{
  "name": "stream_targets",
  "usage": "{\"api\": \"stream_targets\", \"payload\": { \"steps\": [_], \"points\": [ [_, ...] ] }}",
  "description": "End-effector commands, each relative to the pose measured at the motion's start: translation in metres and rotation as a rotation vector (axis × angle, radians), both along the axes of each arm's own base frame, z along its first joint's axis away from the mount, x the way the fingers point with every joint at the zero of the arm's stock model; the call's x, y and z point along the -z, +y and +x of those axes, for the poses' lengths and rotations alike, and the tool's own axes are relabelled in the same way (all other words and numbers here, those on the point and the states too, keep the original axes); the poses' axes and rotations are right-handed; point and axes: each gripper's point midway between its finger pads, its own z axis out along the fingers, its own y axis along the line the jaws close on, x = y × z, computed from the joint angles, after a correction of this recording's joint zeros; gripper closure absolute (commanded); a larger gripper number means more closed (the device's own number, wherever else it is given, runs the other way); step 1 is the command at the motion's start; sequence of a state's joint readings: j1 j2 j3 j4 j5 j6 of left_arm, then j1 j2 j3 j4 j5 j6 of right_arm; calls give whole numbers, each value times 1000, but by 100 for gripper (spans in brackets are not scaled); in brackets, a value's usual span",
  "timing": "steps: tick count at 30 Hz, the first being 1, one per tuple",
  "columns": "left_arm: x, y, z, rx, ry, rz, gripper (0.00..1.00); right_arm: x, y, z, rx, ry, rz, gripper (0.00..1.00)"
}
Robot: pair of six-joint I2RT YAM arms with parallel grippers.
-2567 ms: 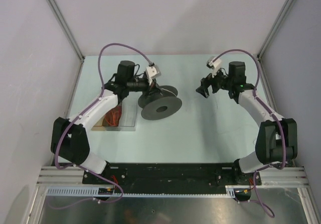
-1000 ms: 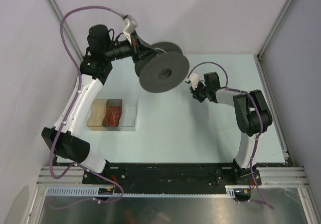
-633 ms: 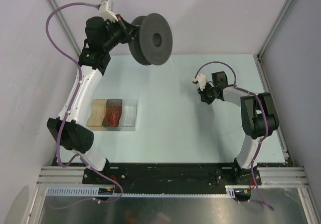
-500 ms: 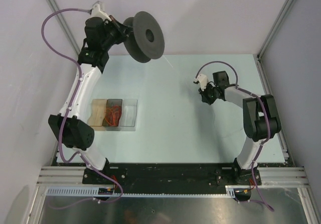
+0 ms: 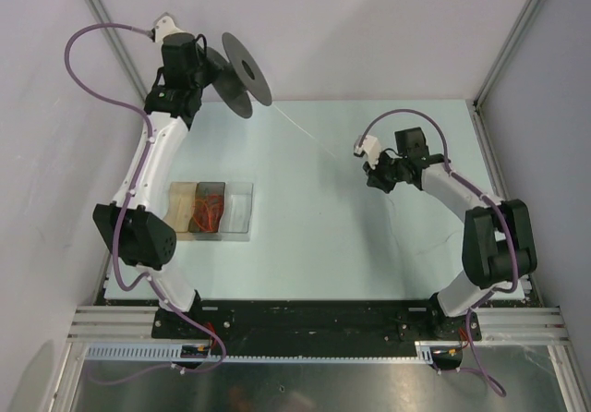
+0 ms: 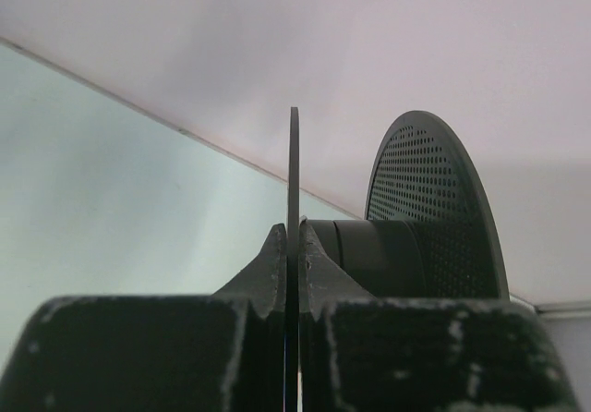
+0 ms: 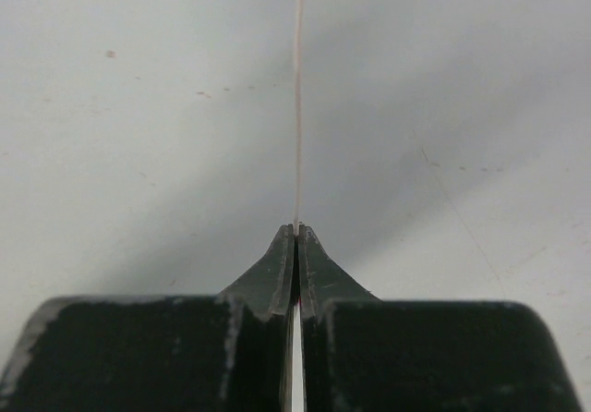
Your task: Wrap the cables
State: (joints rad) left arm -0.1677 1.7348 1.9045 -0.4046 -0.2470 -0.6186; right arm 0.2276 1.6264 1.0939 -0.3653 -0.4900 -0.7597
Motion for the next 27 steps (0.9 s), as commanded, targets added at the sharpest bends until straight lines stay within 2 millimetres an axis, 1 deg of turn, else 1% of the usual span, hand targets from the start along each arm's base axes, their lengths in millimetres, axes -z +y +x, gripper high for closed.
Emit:
{"api": "stream_targets", "payload": {
  "steps": [1, 5, 8, 11, 15, 18, 21, 24, 27],
  "points": [
    [-46, 31, 3, -143, -133, 54, 100, -36, 13, -21, -97, -62, 46, 100],
    [-12, 34, 10, -169, -51, 135, 100, -82, 32, -30, -167, -186, 113, 100],
    [9, 34, 15, -204, 12, 198, 100, -121, 45, -39, -199, -288, 167, 100],
    [27, 28, 19, -219, 58, 239, 100, -154, 54, -48, -207, -376, 209, 100],
    [45, 18, 26, -210, 102, 285, 100, -194, 65, -59, -220, -489, 258, 100],
    [60, 0, 30, -142, 128, 299, 100, -225, 75, -64, -213, -592, 292, 100],
    [76, -27, 31, -40, 153, 330, 100, -260, 80, -63, -162, -707, 342, 100],
    [88, -57, 25, 70, 172, 385, 100, -298, 74, -51, -63, -838, 397, 100],
    [98, -93, 16, 225, 173, 408, 100, -327, 63, -39, 27, -946, 423, 100]
  ]
}}
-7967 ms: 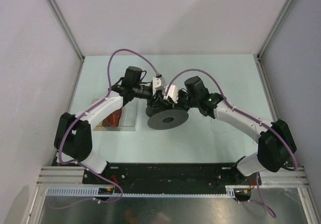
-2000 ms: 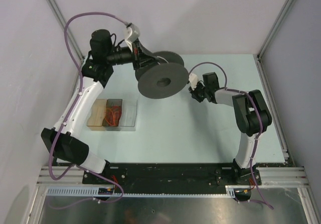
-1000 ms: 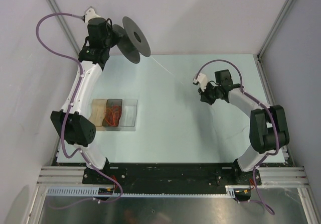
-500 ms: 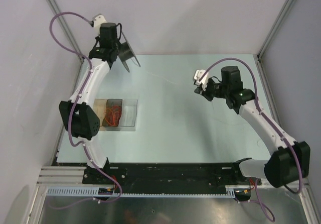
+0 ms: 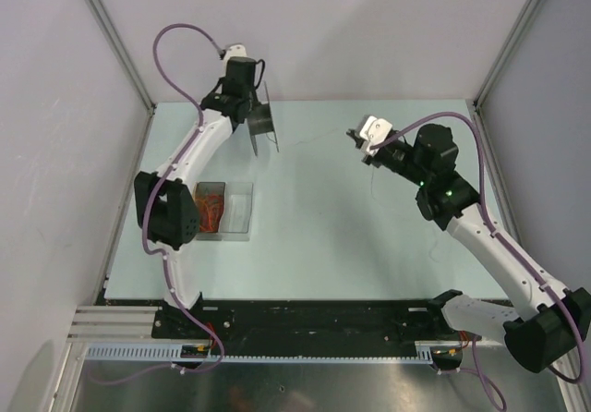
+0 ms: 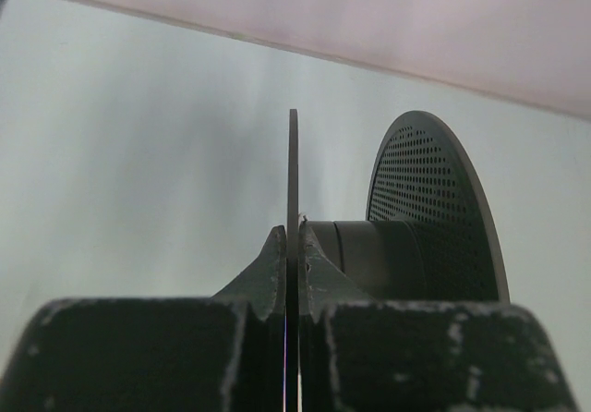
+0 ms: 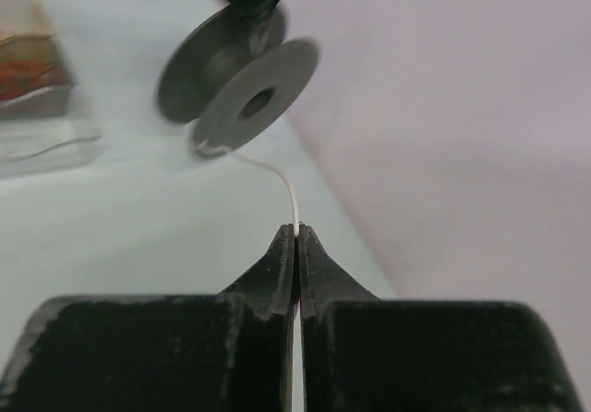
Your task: Wrap the cables
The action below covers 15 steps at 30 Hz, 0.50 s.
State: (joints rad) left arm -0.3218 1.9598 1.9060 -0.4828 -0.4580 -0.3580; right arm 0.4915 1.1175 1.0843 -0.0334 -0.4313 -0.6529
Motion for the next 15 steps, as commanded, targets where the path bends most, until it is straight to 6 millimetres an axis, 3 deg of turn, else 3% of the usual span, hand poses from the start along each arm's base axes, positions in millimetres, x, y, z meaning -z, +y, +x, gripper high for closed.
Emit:
{"api": "stream_targets", "payload": {
  "steps": [1, 7, 15],
  "points": [
    [-33, -61, -7, 253, -81, -13, 100, -79, -23, 24, 185, -223, 189, 100],
    [-16, -121, -40, 581, -38, 13, 100, -119, -49, 52, 308, -323, 276, 100],
    [-3, -165, -92, 936, -20, 53, 100, -138, -82, 91, 403, -381, 294, 100]
  ]
}}
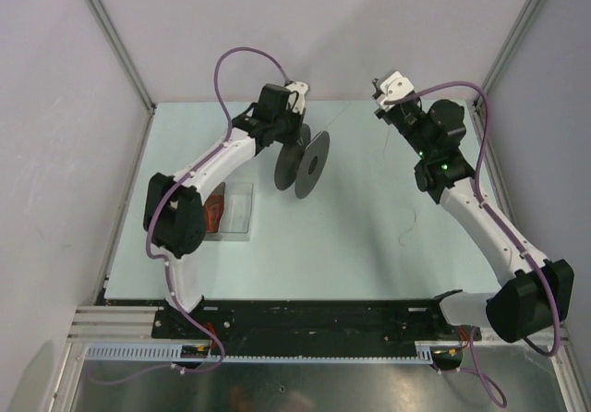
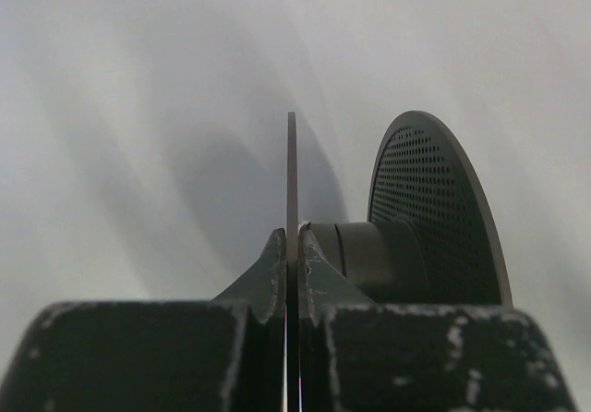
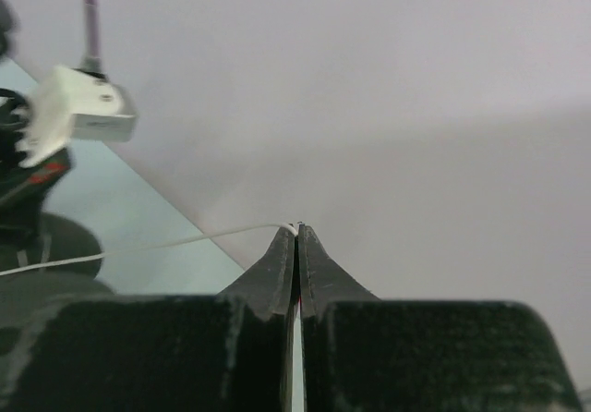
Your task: Wrap the cables
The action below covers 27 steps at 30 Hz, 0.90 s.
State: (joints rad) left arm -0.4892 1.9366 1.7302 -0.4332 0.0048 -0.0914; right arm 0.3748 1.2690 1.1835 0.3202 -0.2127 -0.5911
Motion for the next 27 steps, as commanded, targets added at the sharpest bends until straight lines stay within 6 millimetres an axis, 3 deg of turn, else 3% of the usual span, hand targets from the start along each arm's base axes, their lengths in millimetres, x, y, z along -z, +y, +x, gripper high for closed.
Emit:
{"api": "stream_targets", "payload": {
  "steps": [1, 7, 12, 20, 27],
  "points": [
    [-64, -23, -30, 295, -166, -57, 100, -62, -33, 12, 91, -168, 85, 100],
    [-64, -36, -73, 588, -182, -107, 100, -49, -72, 46, 168, -123, 89, 100],
    [-79, -36, -97, 750, -195, -210, 100, -19, -106, 71, 217, -48, 43, 100],
    [-126, -14, -101, 847, -233, -367, 100, 33, -165, 103, 309, 78, 22, 100],
    [-161, -2, -106, 891, -259, -444, 100, 95, -185, 119, 325, 254, 4, 100]
  ]
}}
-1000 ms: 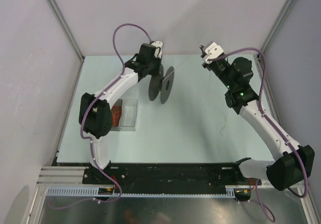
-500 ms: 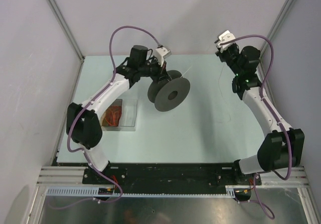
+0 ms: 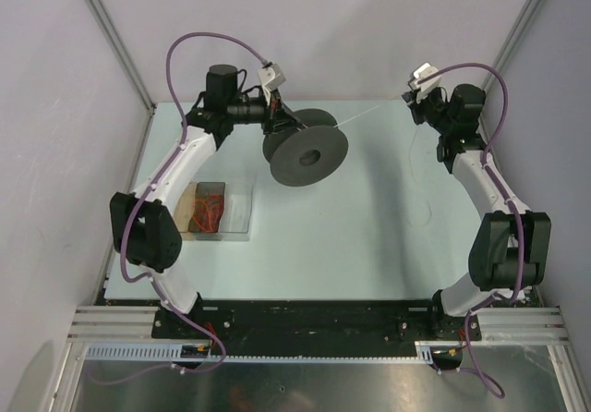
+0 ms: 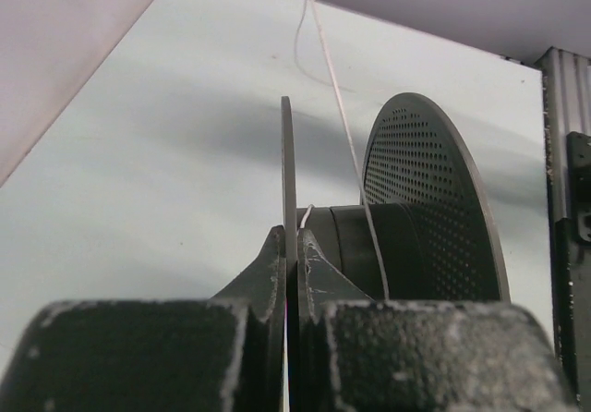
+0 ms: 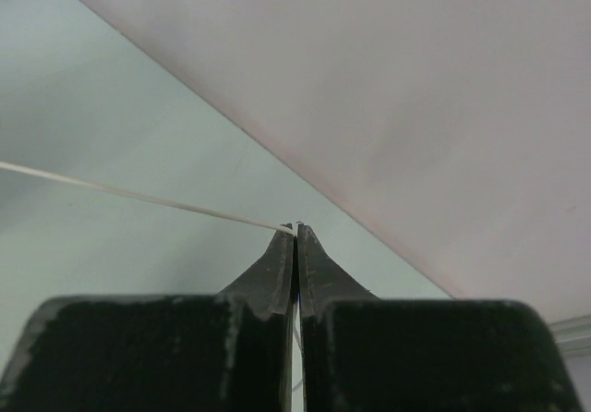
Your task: Wrap the cables
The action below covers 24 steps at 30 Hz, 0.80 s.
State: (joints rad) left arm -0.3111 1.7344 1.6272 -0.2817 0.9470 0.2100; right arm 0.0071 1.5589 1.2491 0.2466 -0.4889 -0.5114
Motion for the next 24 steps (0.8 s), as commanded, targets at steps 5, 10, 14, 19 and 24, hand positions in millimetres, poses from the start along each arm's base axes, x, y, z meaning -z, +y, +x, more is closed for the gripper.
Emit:
{"api": "stream_targets", "payload": {
  "steps": [5, 10, 14, 19, 24],
  "points": [
    [-82, 11, -32, 131, 44, -142, 100, 25, -68, 22, 170, 81, -52, 92],
    [-141, 9, -12, 26, 89, -228, 100, 36, -53, 9, 87, 149, -37, 27],
    [-186, 12, 7, -98, 140, -329, 100, 40, -40, -7, 15, 203, -14, 10],
    [-224, 19, 19, -208, 182, -443, 100, 57, -20, -33, -85, 321, 12, 1],
    [-242, 25, 22, -263, 156, -496, 100, 72, -5, -51, -152, 405, 12, 1]
  ]
}}
